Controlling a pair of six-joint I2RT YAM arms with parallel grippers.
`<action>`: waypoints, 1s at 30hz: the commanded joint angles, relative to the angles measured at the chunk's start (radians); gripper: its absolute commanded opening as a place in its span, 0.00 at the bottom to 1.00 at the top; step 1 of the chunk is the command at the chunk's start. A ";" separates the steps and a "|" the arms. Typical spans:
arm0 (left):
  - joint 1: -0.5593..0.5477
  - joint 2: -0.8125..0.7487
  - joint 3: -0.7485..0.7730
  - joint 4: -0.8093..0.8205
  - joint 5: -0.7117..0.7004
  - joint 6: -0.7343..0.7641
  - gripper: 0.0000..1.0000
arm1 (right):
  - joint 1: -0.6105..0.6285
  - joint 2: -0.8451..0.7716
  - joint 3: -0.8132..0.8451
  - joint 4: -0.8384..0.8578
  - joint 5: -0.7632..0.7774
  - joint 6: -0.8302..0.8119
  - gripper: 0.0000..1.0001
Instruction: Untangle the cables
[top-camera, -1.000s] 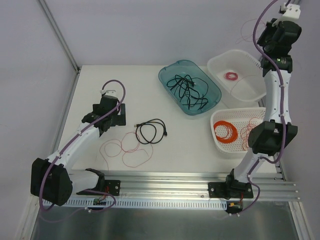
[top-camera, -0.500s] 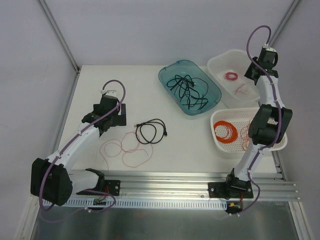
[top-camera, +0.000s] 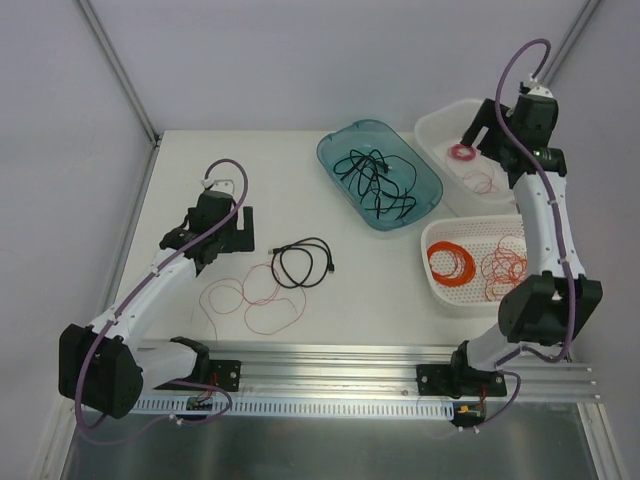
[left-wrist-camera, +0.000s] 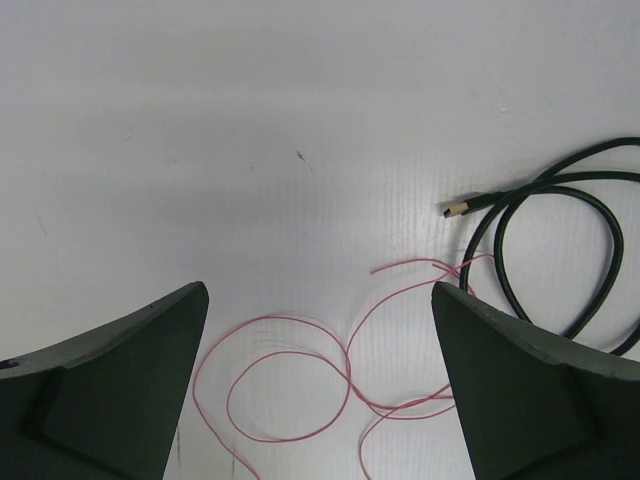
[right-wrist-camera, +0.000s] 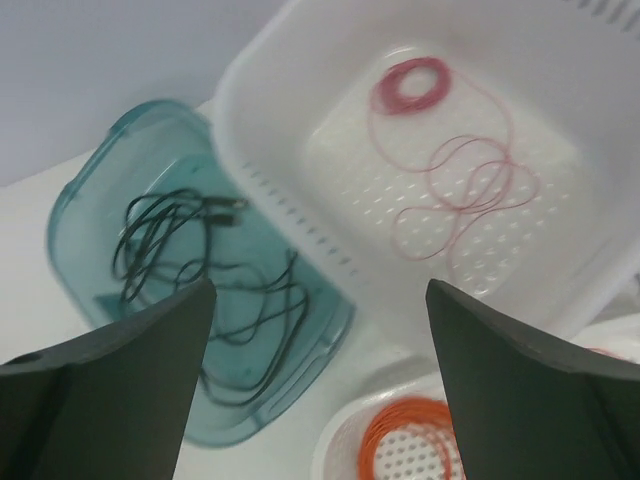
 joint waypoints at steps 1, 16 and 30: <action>0.011 0.003 0.004 0.016 0.078 0.007 0.96 | 0.117 -0.143 -0.105 -0.095 -0.071 0.045 0.92; 0.008 0.253 0.040 -0.003 0.258 -0.029 0.88 | 0.813 -0.466 -0.643 -0.106 0.041 0.140 1.00; -0.026 0.459 0.078 -0.016 0.268 0.028 0.37 | 0.919 -0.511 -0.722 -0.095 0.108 0.148 0.97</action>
